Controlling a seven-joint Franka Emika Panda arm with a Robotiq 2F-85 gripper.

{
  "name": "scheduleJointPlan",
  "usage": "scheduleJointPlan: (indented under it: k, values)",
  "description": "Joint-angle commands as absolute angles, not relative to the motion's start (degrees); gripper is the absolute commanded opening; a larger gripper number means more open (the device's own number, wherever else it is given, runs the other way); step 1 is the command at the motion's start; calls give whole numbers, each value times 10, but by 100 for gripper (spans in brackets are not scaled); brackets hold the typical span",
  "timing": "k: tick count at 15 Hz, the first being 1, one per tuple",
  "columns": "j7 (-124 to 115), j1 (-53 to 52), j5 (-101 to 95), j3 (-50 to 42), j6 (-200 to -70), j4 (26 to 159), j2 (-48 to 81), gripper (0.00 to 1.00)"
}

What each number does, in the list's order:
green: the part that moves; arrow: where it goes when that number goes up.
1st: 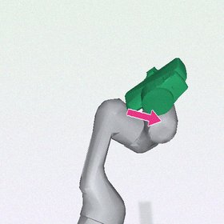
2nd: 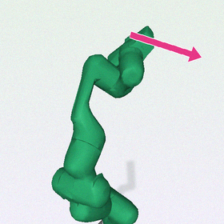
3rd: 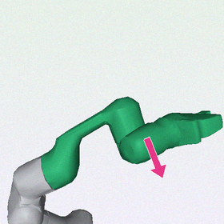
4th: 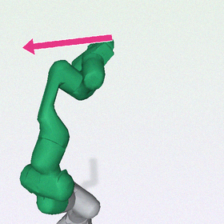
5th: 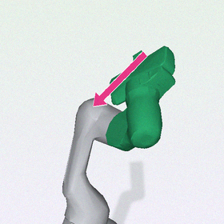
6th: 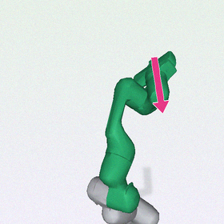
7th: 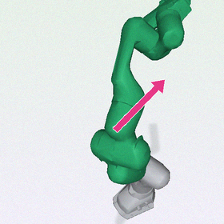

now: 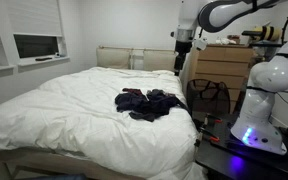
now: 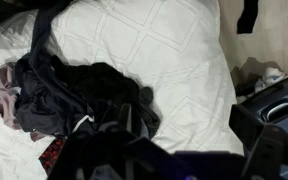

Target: Take the black cloth and put it in the black laundry basket

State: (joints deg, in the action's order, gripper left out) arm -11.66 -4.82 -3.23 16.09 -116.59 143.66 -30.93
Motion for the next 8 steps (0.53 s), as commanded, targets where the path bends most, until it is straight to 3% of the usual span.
scheduleJointPlan:
  k: [1, 8]
  values:
    - [-122, -61, -39, 150, -1164, 1435, -307, 100]
    - [-97, -42, -80, 113, -1256, 1458, -287, 100]
